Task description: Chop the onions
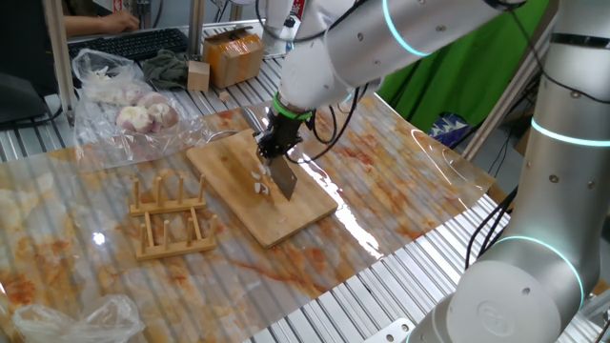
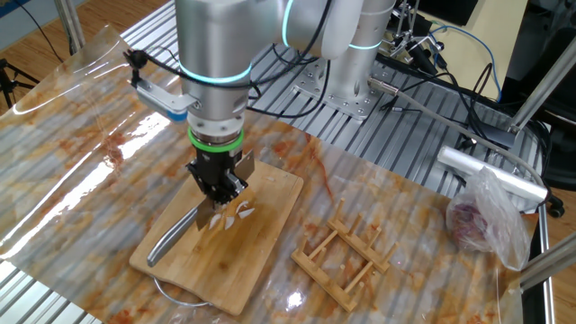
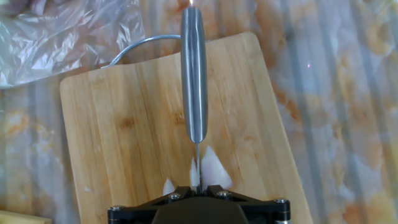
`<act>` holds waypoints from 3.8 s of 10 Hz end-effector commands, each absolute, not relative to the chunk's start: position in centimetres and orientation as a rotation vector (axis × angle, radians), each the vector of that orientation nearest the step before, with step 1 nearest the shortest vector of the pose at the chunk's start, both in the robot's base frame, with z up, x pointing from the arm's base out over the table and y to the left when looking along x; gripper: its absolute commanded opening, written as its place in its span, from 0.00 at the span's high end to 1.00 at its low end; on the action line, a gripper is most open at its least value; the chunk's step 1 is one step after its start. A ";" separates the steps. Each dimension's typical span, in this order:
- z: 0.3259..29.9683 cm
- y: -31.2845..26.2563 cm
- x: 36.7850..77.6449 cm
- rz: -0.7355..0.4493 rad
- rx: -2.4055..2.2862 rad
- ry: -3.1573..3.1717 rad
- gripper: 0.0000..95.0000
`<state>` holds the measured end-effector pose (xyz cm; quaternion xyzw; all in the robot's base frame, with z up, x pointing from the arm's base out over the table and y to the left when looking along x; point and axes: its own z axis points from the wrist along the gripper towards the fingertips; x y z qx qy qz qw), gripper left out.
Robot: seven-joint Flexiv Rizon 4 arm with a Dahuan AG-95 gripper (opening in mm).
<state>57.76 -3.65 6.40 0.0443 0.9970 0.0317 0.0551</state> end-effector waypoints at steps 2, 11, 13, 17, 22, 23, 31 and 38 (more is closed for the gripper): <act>7.7 -4.3 58.2 0.077 0.090 3.033 1.00; 6.1 -5.2 58.0 0.098 0.054 3.018 1.00; 3.5 -5.2 57.7 0.114 0.066 2.988 1.00; 3.8 -4.7 58.1 0.112 0.087 2.993 1.00; 3.6 -4.5 58.0 0.129 0.126 2.975 1.00; 3.7 -4.5 58.0 0.137 0.140 2.984 1.00; 5.2 -4.2 58.1 0.121 0.176 2.954 1.00; 7.2 -4.8 58.3 0.064 0.060 2.998 1.00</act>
